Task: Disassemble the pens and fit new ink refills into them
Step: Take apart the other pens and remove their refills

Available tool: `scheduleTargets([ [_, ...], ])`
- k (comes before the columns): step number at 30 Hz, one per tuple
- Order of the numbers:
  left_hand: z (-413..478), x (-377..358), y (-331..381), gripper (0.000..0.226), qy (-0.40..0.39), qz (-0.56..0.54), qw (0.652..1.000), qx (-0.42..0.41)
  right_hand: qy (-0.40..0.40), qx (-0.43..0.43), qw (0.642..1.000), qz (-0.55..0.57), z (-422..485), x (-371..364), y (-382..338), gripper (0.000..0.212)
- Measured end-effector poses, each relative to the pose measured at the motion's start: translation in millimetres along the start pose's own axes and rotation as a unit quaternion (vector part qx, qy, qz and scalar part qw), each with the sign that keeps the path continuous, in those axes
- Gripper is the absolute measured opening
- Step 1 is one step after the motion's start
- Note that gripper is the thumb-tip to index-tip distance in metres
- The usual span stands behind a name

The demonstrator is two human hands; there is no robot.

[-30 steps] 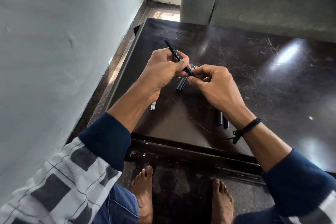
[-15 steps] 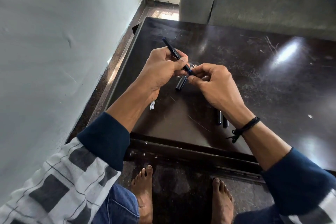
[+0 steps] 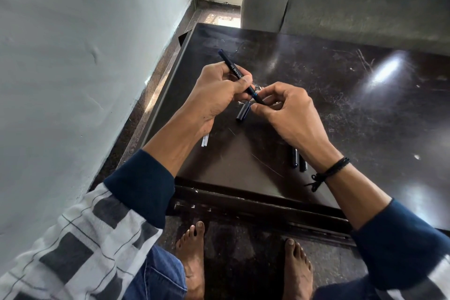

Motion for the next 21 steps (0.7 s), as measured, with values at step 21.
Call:
scheduleTargets([
  [21, 1.1, -3.2, -3.4, 0.010, -0.009, -0.009, 1.000, 0.007, 0.020, 0.004, 1.000, 0.005, -2.3, 1.6, -3.8, 0.011],
])
Point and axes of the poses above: each hand's wrist, its own z-axis towards the middle knuckle, its own x-axis out of the back of the hand, y = z × x, the point moved 7 cm from there along z, towards the middle knuckle, and after that the axes turned 5 degrees about -y, right-handed, at the moved point
